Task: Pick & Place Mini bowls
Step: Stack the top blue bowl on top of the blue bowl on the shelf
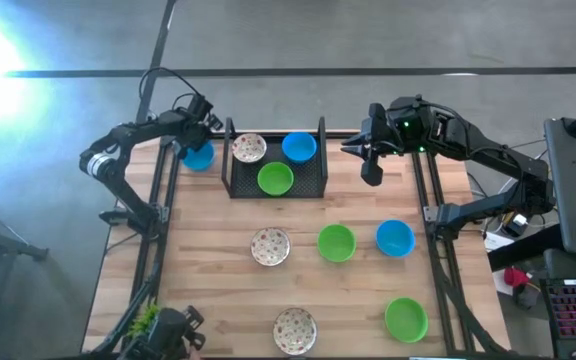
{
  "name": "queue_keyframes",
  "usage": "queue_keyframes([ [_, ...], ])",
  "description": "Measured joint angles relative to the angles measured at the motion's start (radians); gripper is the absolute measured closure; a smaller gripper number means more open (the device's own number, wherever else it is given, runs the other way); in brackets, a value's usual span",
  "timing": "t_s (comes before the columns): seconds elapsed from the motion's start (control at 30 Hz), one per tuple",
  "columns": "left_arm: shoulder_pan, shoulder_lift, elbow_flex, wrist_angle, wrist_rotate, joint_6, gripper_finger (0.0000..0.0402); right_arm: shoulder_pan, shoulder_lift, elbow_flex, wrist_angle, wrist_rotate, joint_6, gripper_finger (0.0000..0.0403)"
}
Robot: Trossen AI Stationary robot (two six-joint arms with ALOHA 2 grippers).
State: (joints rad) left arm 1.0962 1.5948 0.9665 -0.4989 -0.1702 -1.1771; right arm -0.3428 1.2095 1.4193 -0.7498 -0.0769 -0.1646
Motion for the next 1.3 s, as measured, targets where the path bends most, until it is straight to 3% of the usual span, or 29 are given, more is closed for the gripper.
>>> queue_keyframes([
  [0.3,-0.001,0.000,-0.016,-0.005,0.000,0.032,0.0326,0.000,0.000,0.000,0.000,0.000,0.000,0.0346],
  [0.67,-0.003,-0.002,-0.022,-0.006,-0.006,0.085,0.0394,0.000,0.000,0.000,0.001,0.000,-0.003,0.0346],
  [1.0,-0.025,-0.035,-0.023,-0.029,0.000,0.194,0.0399,0.000,0.000,0.000,0.001,0.000,0.000,0.0346],
  [1.3,-0.059,-0.163,-0.023,-0.045,-0.012,0.294,0.0401,0.000,0.000,0.000,0.001,0.000,0.005,0.0346],
])
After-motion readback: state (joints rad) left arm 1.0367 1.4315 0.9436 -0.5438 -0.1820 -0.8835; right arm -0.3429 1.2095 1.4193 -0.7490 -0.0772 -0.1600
